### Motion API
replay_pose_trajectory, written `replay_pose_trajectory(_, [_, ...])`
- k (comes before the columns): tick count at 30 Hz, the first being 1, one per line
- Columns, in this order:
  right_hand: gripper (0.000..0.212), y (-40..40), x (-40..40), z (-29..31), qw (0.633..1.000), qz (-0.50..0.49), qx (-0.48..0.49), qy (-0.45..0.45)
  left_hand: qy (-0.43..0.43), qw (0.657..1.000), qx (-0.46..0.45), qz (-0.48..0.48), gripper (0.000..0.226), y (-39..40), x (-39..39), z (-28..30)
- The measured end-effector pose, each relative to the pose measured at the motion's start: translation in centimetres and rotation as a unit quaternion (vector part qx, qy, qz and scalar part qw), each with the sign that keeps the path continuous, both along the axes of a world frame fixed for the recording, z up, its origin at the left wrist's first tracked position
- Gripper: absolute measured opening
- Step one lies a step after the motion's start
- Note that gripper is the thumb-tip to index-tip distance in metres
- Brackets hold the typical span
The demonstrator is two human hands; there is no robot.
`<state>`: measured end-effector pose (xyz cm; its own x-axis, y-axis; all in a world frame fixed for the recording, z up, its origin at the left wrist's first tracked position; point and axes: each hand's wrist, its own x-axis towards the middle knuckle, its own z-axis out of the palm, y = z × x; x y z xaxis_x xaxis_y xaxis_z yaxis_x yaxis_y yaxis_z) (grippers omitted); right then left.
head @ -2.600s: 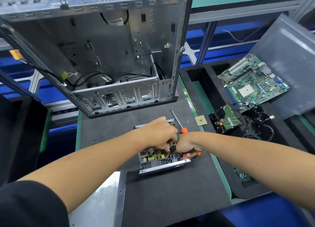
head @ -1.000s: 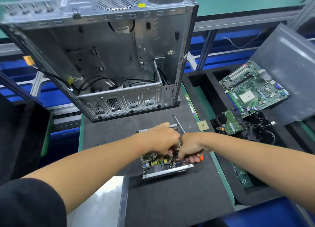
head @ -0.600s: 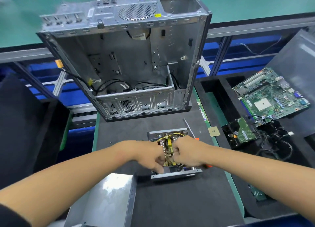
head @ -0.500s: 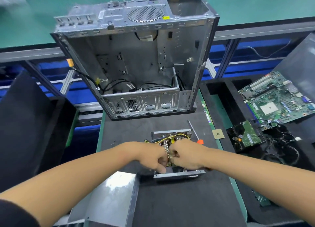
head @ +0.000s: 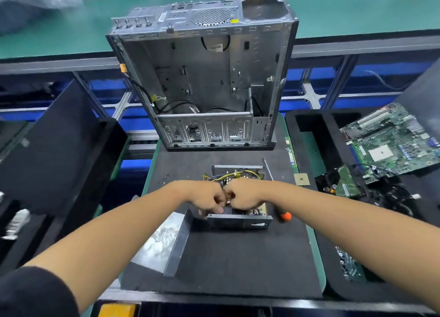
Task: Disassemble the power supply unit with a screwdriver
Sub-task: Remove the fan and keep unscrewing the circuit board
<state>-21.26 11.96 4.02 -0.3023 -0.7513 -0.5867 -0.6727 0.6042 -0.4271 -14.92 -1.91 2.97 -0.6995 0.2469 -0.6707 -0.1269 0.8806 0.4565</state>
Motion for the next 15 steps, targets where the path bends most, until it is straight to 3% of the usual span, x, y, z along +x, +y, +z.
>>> replay_pose_trajectory(2, [0.009, -0.3, -0.2, 0.4, 1.000, 0.014, 0.020, -0.010, 0.012, 1.000, -0.005, 0.019, 0.034, 0.2, 0.6, -0.1])
replay_pose_trajectory(5, [0.022, -0.4, -0.5, 0.3, 0.997, 0.001, 0.043, -0.064, 0.064, 0.997, -0.025, 0.044, 0.032, 0.6, 1.7, -0.5])
replay_pose_trajectory(8, [0.012, 0.1, -0.4, -0.2, 0.993, -0.044, 0.035, -0.101, 0.115, 0.989, -0.027, 0.093, 0.031, 0.8, 3.1, -1.1])
replay_pose_trajectory(15, [0.017, 0.0, -0.4, 0.0, 0.996, -0.043, 0.018, -0.077, 0.148, 0.981, -0.019, 0.127, 0.027, 0.5, 3.8, -0.8])
